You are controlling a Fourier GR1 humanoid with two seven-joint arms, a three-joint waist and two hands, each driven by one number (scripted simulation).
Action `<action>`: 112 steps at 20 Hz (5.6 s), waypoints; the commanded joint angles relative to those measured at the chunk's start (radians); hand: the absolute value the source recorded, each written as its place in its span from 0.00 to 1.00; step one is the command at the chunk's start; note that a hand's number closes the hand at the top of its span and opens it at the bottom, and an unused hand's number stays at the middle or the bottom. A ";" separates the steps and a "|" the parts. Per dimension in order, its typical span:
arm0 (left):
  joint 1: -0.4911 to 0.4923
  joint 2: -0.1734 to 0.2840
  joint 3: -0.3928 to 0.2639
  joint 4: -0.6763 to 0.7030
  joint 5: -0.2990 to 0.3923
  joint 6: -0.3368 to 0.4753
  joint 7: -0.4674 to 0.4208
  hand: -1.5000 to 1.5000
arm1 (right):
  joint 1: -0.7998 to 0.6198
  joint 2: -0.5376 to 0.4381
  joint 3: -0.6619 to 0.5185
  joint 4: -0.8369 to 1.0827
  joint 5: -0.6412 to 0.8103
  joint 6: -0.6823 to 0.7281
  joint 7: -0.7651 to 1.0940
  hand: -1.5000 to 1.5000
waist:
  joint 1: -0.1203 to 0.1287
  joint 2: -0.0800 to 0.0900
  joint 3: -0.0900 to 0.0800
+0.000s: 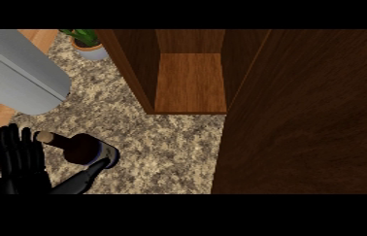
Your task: Pick up the wine, place it into the cabinet and close the cabinet
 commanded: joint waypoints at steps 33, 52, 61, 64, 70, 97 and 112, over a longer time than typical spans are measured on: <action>-0.106 -0.005 0.207 0.802 0.459 -0.386 -0.651 0.00 | -0.062 -0.019 0.029 -0.155 -0.015 -0.083 0.188 0.00 | -0.008 -0.001 0.000; -0.300 0.062 0.176 1.023 0.340 -0.393 -0.785 1.00 | 0.009 -0.005 -0.012 -0.063 -0.075 -0.035 0.031 0.00 | -0.008 0.003 0.002; -0.403 0.053 0.104 1.104 0.247 -0.437 -0.884 1.00 | 0.036 -0.020 -0.030 -0.092 -0.104 -0.017 0.051 0.00 | -0.023 0.003 0.001; -0.439 0.075 0.012 1.086 0.205 -0.539 -0.837 1.00 | -0.052 -0.014 -0.005 -0.021 -0.076 -0.039 0.053 0.00 | -0.019 0.002 0.001; -0.457 0.034 -0.037 0.938 0.169 -0.506 -0.817 1.00 | -0.023 -0.030 -0.034 -0.051 -0.098 -0.035 0.079 0.00 | -0.004 0.000 0.002; -0.837 -0.019 -0.193 0.534 0.240 -0.125 -0.054 1.00 | 0.107 -0.007 -0.073 -0.084 -0.147 0.029 -0.015 0.00 | -0.009 0.003 0.002; -1.057 -0.019 -0.195 0.862 0.159 -0.037 -0.196 1.00 | 0.102 -0.014 -0.097 -0.069 -0.161 0.047 -0.024 0.00 | -0.013 0.004 0.002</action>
